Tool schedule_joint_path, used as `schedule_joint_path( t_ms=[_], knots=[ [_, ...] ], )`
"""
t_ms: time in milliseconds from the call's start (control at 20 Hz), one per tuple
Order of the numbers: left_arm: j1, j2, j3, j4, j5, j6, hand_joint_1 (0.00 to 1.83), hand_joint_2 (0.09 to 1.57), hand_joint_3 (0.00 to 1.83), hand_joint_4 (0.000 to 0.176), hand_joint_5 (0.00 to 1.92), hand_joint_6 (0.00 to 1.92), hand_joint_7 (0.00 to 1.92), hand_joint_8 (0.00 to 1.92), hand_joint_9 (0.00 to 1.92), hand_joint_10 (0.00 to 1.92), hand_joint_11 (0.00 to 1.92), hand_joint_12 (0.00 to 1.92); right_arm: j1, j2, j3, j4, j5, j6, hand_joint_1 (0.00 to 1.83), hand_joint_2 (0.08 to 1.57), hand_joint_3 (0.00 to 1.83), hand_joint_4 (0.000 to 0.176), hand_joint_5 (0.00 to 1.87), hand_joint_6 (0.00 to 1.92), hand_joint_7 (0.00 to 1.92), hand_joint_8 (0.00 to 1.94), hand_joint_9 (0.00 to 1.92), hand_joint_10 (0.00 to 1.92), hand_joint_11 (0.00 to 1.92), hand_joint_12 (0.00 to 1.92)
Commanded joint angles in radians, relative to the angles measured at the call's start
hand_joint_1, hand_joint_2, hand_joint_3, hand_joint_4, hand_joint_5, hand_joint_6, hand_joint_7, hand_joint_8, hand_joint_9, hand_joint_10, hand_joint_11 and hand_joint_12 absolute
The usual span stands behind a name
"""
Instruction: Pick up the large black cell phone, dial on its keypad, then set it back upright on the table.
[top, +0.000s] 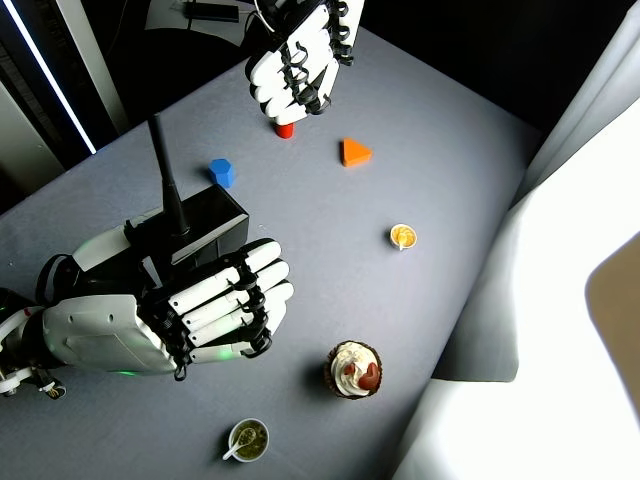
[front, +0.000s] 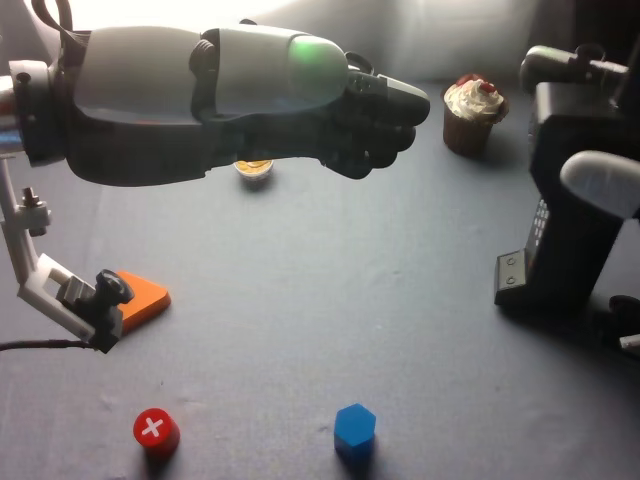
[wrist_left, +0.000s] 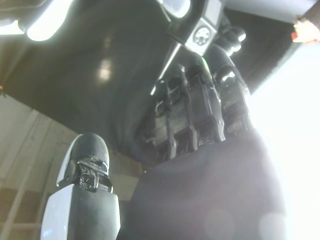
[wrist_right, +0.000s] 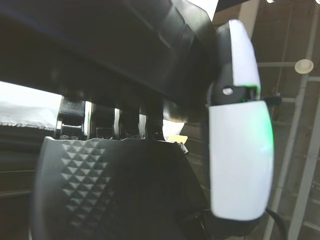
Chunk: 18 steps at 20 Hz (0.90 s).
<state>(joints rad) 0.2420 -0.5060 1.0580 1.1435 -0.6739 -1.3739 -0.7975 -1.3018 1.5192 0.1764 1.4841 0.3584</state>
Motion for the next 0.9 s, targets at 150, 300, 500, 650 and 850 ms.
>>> schedule_joint_path(
  t_ms=[150, 300, 500, 650, 850],
  knots=[
    [-0.018, 0.012, -0.006, -0.069, -0.07, -0.008, 0.24, 1.21, 0.0, 0.0, 0.38, 0.0, 0.4, 0.0, 0.35, 0.0, 0.0, 0.74, -0.001, 0.01, 0.003, 0.021, 0.126, 0.012, 0.63, 1.04, 0.0, 0.0, 0.32, 0.0, 0.25, 0.0, 0.23, 0.0, 0.0, 0.58],
    [-0.018, 0.012, -0.006, -0.069, -0.07, -0.008, 0.23, 1.21, 0.0, 0.0, 0.4, 0.0, 0.43, 0.0, 0.37, 0.0, 0.0, 0.73, -0.001, 0.01, 0.003, 0.021, 0.126, 0.012, 0.62, 1.0, 0.0, 0.001, 0.29, 0.0, 0.24, 0.0, 0.21, 0.0, 0.0, 0.58],
    [-0.018, 0.013, -0.006, -0.069, -0.07, -0.008, 0.25, 1.2, 0.0, 0.0, 0.39, 0.0, 0.4, 0.0, 0.35, 0.0, 0.0, 0.72, -0.001, 0.01, -0.001, 0.021, 0.127, 0.01, 0.54, 0.98, 0.0, 0.016, 0.18, 0.0, 0.17, 0.0, 0.14, 0.0, 0.0, 0.44],
    [-0.018, 0.013, -0.006, -0.069, -0.07, -0.008, 0.25, 1.21, 0.0, 0.0, 0.42, 0.01, 0.42, 0.01, 0.36, 0.01, 0.0, 0.72, -0.001, 0.01, -0.002, 0.021, 0.129, 0.006, 0.53, 0.93, 0.0, 0.032, 0.16, 0.0, 0.16, 0.0, 0.13, 0.0, 0.0, 0.43],
    [-0.018, 0.013, -0.006, -0.07, -0.069, -0.008, 0.23, 1.2, 0.0, 0.0, 0.39, 0.0, 0.41, 0.0, 0.36, 0.0, 0.0, 0.74, -0.005, 0.011, -0.007, 0.02, 0.145, 0.006, 0.36, 0.89, 0.0, 0.048, 0.15, 0.0, 0.17, 0.0, 0.13, 0.0, 0.0, 0.43]
  ],
)
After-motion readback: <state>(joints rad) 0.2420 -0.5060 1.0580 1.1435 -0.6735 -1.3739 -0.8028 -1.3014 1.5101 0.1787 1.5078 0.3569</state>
